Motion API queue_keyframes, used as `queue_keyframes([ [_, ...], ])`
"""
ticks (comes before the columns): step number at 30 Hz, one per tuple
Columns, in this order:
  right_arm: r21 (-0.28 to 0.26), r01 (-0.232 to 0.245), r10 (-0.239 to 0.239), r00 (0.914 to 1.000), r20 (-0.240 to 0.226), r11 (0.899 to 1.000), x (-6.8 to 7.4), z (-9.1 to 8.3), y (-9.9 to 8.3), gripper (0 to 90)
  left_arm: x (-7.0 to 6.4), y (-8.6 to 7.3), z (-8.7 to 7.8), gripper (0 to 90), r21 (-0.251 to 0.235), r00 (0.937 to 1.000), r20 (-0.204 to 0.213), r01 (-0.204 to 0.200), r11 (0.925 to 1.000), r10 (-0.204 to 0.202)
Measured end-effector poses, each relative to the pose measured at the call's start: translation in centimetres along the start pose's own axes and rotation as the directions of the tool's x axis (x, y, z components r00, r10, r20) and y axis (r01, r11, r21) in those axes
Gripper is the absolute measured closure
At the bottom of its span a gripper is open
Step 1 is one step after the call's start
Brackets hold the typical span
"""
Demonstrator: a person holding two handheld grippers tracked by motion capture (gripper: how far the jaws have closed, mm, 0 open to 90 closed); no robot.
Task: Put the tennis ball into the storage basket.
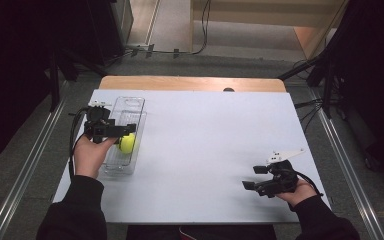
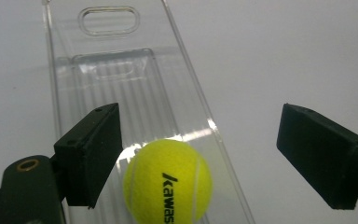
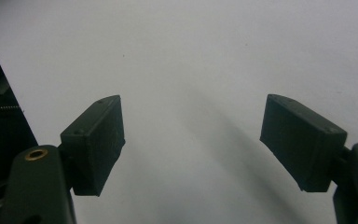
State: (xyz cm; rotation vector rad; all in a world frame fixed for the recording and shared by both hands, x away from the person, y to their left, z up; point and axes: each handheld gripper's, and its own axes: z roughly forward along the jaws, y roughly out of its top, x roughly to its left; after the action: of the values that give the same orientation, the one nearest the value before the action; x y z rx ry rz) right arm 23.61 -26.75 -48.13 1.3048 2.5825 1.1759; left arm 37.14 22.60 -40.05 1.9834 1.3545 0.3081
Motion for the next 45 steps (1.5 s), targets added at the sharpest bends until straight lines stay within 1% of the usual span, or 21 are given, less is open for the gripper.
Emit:
queue_keyframes([
  [5, 0.000, 0.005, -0.005, 1.0000, -0.001, 1.000, 0.1, 0.0, 0.0, 19.7, -0.6, 0.0, 0.0, 15.0, 0.010, 0.9979, 0.061, -0.020, 0.9998, 0.019],
  [8, -0.001, 0.005, -0.005, 1.0000, -0.001, 1.000, 0.0, 0.0, 0.0, 19.7, -1.1, 0.0, 0.2, 15.0, 0.028, 0.9960, 0.078, -0.045, 0.9986, 0.043],
  [9, 0.001, 0.003, -0.003, 1.0000, -0.001, 1.000, 0.0, 0.0, 0.0, 19.7, -1.3, 0.0, 0.3, 15.0, 0.028, 0.9953, 0.086, -0.047, 0.9985, 0.045],
  [11, 0.000, 0.002, -0.002, 1.0000, -0.001, 1.000, 0.0, 0.0, 0.0, 19.7, -1.5, 0.1, 0.3, 15.0, 0.030, 0.9934, 0.102, -0.057, 0.9979, 0.054],
  [12, 0.000, 0.002, -0.002, 1.0000, -0.001, 1.000, 0.0, 0.0, 0.0, 19.7, -1.9, 0.1, 0.4, 15.1, 0.034, 0.9914, 0.115, -0.067, 0.9972, 0.062],
  [13, 0.000, 0.002, -0.002, 1.0000, -0.001, 1.000, 0.0, 0.0, 0.0, 19.7, -1.9, 0.1, 0.4, 15.1, 0.034, 0.9914, 0.115, -0.067, 0.9972, 0.062],
  [17, -0.001, 0.005, -0.005, 1.0000, -0.002, 1.000, 0.0, 0.0, 0.0, 19.7, -2.5, 0.1, 0.5, 15.2, 0.040, 0.9873, 0.132, -0.096, 0.9946, 0.090],
  [21, 0.001, 0.004, -0.004, 1.0000, -0.001, 1.000, 0.0, 0.0, 0.0, 19.7, -3.1, 0.1, 0.7, 15.2, 0.045, 0.9838, 0.152, -0.103, 0.9936, 0.095],
  [26, -0.001, 0.003, -0.003, 1.0000, -0.001, 1.000, 0.0, 0.0, 0.0, 19.7, -3.8, 0.1, 0.8, 15.2, 0.048, 0.9764, 0.189, -0.116, 0.9921, 0.105],
  [27, 0.000, 0.006, -0.006, 1.0000, 0.000, 1.000, 0.0, 0.0, 0.0, 19.7, -3.9, 0.1, 0.8, 15.2, 0.046, 0.9759, 0.189, -0.120, 0.9918, 0.109],
  [29, -0.001, 0.006, -0.006, 1.0000, -0.002, 1.000, 0.0, 0.1, 0.1, 19.7, -4.2, 0.1, 0.9, 15.2, 0.050, 0.9719, 0.205, -0.129, 0.9904, 0.116],
  [33, -0.001, 0.002, -0.002, 1.0000, -0.003, 1.000, 0.0, 0.0, 0.0, 19.7, -4.7, 0.1, 1.1, 15.2, 0.056, 0.9683, 0.216, -0.141, 0.9884, 0.126],
  [36, -0.001, 0.005, -0.005, 1.0000, -0.002, 1.000, 0.0, 0.0, 0.0, 19.7, -5.0, 0.0, 1.2, 15.2, 0.060, 0.9633, 0.233, -0.151, 0.9867, 0.133],
  [40, -0.001, 0.004, -0.004, 1.0000, -0.001, 1.000, 0.0, 0.0, 0.0, 19.7, -5.3, -0.2, 1.4, 15.3, 0.058, 0.9586, 0.253, -0.150, 0.9870, 0.131],
  [42, -0.001, 0.005, -0.005, 1.0000, -0.002, 1.000, 0.0, 0.0, 0.0, 19.7, -5.5, -0.3, 1.6, 17.4, 0.058, 0.9546, 0.265, -0.156, 0.9861, 0.135],
  [45, -0.001, 0.005, -0.005, 1.0000, -0.003, 1.000, 0.0, 0.0, 0.0, 19.7, -5.7, -0.4, 1.8, 17.4, 0.062, 0.9530, 0.268, -0.164, 0.9845, 0.142],
])
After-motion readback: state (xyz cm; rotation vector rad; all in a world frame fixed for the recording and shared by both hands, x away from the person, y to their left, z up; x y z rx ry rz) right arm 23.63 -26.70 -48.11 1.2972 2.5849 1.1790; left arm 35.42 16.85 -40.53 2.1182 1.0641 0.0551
